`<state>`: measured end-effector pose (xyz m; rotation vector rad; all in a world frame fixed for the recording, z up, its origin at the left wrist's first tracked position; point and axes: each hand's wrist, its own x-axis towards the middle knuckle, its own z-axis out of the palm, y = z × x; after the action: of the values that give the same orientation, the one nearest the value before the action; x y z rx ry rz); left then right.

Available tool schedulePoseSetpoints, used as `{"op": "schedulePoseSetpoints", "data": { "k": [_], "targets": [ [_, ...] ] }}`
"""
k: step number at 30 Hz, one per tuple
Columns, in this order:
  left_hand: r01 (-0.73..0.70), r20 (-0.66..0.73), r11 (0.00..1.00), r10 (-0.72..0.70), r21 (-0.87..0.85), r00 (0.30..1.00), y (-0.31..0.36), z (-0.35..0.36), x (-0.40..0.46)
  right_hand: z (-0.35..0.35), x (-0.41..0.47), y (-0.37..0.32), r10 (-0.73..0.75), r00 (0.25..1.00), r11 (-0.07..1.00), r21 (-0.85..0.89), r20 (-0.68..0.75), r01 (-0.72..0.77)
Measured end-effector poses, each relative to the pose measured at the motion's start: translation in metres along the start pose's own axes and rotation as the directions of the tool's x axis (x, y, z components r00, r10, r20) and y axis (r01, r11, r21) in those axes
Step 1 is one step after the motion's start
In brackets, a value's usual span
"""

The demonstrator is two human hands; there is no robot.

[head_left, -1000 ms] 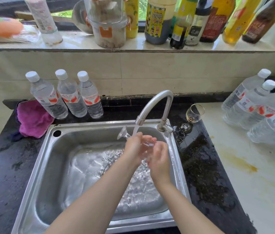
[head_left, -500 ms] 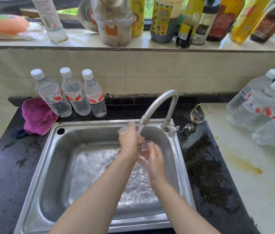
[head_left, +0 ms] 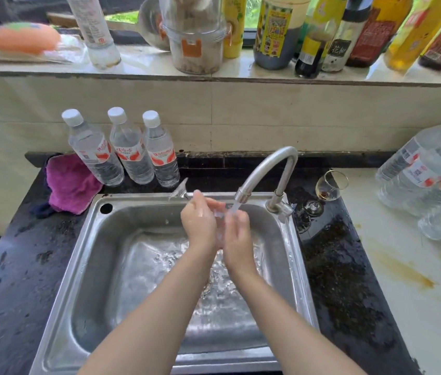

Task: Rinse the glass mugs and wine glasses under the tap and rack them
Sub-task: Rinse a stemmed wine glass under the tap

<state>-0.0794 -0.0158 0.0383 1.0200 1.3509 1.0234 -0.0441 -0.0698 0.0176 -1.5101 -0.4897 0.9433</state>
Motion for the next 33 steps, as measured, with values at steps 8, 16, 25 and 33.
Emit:
{"op": "schedulePoseSetpoints", "data": {
  "k": [8,16,25,33],
  "targets": [
    [-0.221,0.494,0.952,0.092,0.211,0.865,-0.019,-0.01,-0.007,-0.04,-0.001,0.0,0.585,0.688,0.775,-0.045,0.429,-0.631],
    [-0.476,0.569,0.688,0.111,0.548,0.815,-0.037,-0.024,-0.013,-0.044,0.0,-0.019,0.155,0.926,0.95,0.206,0.344,-0.235],
    [-0.763,0.774,0.22,0.052,0.608,0.631,-0.019,-0.035,-0.006,-0.025,0.015,-0.05,0.303,0.912,0.929,-0.299,0.276,-0.218],
    [-0.663,0.725,0.388,-0.021,0.641,0.688,-0.012,-0.035,0.0,-0.021,0.014,-0.036,0.19,0.944,0.979,-0.118,0.27,-0.164]
  ]
}}
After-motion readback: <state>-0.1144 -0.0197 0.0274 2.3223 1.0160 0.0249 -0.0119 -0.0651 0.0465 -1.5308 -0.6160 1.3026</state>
